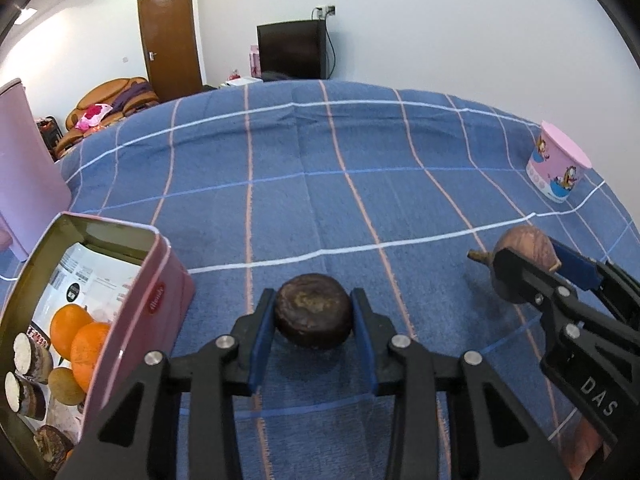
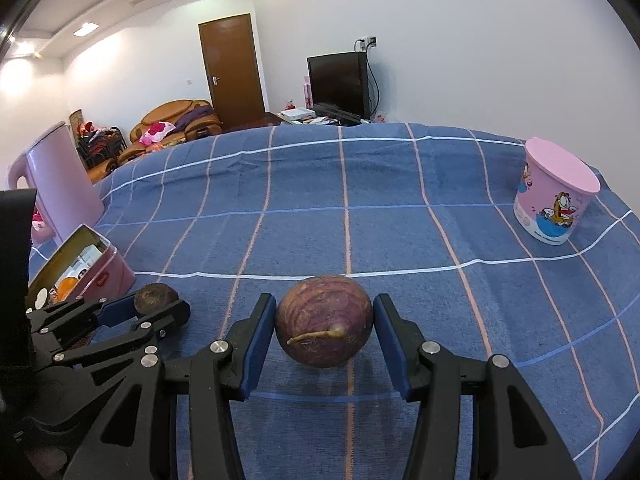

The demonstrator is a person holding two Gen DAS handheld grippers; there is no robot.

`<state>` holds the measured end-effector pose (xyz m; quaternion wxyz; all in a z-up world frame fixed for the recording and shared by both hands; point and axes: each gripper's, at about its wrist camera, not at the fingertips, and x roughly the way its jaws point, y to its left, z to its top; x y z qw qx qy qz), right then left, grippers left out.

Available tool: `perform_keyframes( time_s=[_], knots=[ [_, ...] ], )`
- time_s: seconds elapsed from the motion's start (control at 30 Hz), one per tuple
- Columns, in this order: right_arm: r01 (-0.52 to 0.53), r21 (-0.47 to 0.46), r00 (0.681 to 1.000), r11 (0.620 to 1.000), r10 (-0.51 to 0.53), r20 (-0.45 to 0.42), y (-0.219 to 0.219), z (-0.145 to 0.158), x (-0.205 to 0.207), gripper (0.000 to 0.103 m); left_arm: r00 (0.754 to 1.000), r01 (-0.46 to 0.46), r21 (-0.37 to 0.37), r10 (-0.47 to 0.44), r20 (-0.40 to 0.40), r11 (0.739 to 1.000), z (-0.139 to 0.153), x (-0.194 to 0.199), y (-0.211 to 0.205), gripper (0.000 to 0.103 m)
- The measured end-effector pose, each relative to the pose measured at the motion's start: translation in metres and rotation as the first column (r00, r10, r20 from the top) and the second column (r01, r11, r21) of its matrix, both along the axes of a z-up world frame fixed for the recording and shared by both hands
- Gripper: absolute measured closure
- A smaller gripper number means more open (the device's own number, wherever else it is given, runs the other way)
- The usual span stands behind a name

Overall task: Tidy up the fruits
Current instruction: 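Carry the small dark fruit in the left tool while the right tool carries the purple fruit over the tin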

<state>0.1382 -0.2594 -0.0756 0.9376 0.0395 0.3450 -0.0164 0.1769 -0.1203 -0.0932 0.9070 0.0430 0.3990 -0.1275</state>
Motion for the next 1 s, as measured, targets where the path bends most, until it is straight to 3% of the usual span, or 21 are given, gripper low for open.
perform_keyframes(
  time_s=[0.53,1.0],
  knots=[
    [-0.036,-0.02,0.997,0.999,0.037,0.069,0.006,0.005,-0.013,0.051,0.993,-0.04,-0.014,0.041,0.108,0.999,0.013,-0.014,0.007,0.064],
    [-0.043,-0.034,0.992,0.999,0.046,0.121,0.008,0.01,-0.024,0.051,0.986,-0.051,-0.018,0.053,0.156,0.999,0.018,-0.022,0.009,0.064]
  ],
)
